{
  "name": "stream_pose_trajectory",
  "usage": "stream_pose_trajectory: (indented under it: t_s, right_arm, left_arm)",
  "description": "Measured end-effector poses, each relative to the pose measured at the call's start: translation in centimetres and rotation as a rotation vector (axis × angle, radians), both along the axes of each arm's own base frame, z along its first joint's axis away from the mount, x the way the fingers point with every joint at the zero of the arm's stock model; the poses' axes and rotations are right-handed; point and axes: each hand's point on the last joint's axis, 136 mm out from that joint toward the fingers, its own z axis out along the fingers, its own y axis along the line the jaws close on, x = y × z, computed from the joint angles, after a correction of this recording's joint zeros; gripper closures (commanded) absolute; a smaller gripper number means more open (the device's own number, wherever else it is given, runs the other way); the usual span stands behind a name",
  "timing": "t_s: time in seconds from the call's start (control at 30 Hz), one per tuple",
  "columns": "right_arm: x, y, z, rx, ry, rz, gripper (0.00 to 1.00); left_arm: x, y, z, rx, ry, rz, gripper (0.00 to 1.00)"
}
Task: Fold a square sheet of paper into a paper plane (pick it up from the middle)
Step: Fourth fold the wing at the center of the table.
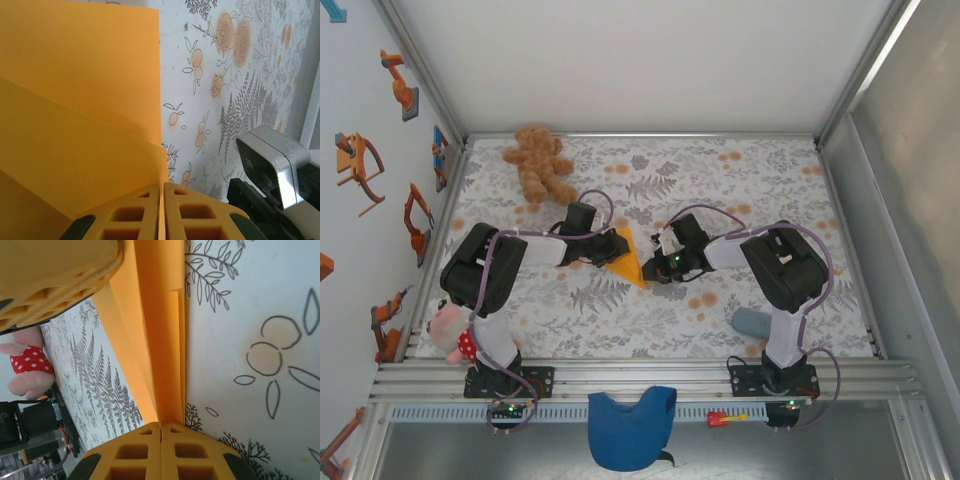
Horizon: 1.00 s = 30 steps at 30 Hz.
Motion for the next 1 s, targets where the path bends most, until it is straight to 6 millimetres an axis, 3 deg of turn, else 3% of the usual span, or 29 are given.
stream_pose_trajectory:
  t_s: [1.0]
  right_arm:
    - [-0.01, 0.0, -0.03, 0.0, 0.001, 0.0, 0.96]
  left_arm:
    - [0.82, -0.9, -0.85, -0.006, 0.013, -0.025, 0.89]
